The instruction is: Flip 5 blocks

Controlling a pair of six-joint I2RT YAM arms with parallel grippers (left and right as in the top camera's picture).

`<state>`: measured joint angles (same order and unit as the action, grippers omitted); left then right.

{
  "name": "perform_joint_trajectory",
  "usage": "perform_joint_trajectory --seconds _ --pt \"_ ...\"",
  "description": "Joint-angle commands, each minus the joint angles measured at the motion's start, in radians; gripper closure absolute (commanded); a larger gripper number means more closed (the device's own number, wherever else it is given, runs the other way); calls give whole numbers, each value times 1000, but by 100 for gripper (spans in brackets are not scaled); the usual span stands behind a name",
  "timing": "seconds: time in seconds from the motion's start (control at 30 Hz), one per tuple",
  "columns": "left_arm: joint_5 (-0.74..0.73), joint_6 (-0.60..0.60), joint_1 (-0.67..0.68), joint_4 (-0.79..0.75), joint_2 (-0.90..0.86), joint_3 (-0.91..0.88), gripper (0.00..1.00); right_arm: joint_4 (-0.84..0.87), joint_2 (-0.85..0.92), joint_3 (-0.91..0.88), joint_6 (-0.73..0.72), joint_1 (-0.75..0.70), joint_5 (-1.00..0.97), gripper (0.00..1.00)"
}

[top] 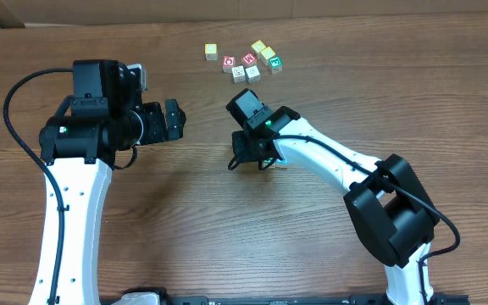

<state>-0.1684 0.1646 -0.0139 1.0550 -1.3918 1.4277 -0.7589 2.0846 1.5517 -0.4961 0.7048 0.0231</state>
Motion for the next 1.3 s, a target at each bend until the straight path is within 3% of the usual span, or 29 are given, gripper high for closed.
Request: perform_joint_trajectory --seconds 0.0,1.27 --pt "-1 -8 1 -1 -2 19 0 -20 4 19 -61 -1 -86 89" --pt "-1 -8 1 0 -2 19 0 -117 4 18 -107 1 -137 89"
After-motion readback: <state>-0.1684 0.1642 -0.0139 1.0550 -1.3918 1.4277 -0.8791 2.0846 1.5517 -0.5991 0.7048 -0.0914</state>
